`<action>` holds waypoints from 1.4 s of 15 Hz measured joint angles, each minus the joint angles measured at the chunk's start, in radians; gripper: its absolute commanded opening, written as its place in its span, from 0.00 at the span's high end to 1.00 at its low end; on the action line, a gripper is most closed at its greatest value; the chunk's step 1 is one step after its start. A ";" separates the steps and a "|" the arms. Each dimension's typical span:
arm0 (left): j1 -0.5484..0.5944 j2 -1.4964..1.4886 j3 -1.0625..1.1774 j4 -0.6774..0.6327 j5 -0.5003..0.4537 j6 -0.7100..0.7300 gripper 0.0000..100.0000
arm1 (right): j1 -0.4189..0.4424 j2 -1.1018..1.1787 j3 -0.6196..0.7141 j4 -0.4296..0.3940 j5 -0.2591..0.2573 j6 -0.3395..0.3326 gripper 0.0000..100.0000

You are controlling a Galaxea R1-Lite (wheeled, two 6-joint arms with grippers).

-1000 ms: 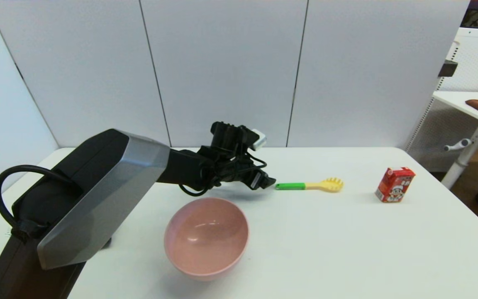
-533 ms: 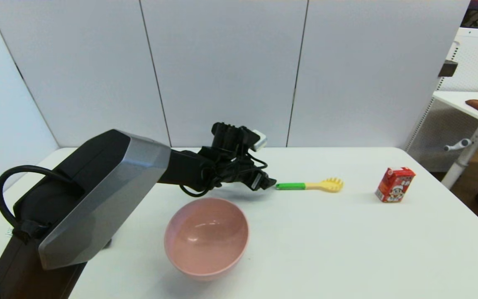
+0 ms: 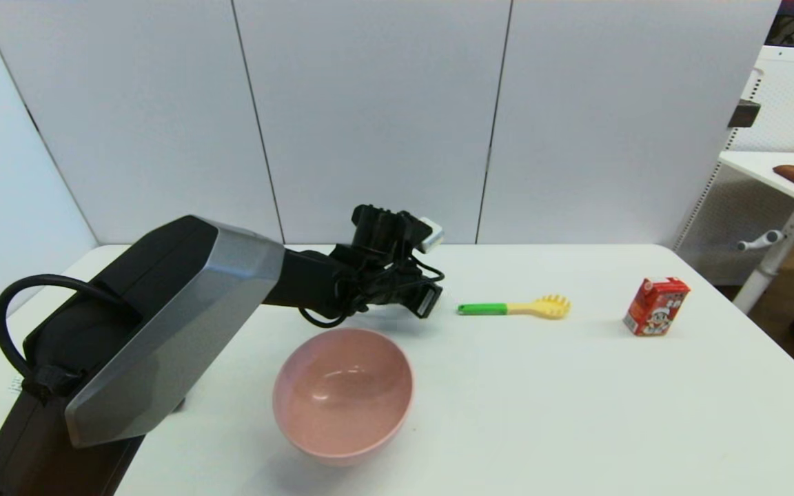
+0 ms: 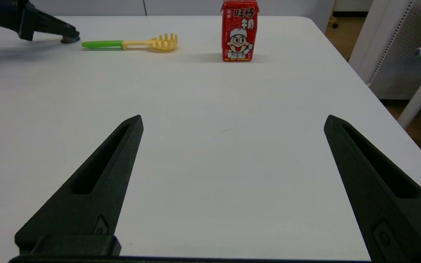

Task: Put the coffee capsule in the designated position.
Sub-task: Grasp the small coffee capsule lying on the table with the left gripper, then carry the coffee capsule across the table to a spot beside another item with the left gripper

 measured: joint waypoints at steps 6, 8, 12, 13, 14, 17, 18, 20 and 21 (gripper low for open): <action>-0.010 -0.012 0.002 0.025 0.001 0.000 1.00 | 0.000 0.000 0.000 0.001 0.000 0.000 0.00; -0.010 -0.039 0.001 0.041 0.003 0.001 1.00 | 0.000 0.000 0.000 0.001 0.000 0.000 0.00; 0.012 -0.172 0.007 0.127 0.005 0.009 1.00 | 0.000 0.000 0.000 0.000 0.000 0.000 0.00; 0.030 -0.217 0.021 0.148 0.006 0.010 1.00 | 0.000 0.000 0.000 0.000 0.000 0.000 0.00; 0.050 -0.266 0.049 0.164 0.008 0.011 1.00 | 0.000 0.000 0.000 0.001 0.000 0.000 0.00; 0.136 -0.437 0.225 0.178 0.021 0.014 1.00 | 0.000 0.000 0.000 0.000 0.000 0.001 0.00; 0.170 -0.497 0.299 0.179 0.028 0.015 1.00 | 0.000 0.000 0.000 0.001 0.000 0.000 0.00; 0.243 -0.620 0.454 0.175 0.039 0.015 1.00 | 0.000 0.000 0.000 0.000 0.000 0.000 0.00; 0.277 -0.676 0.532 0.174 0.041 0.015 1.00 | 0.000 0.000 0.000 0.000 0.000 0.001 0.00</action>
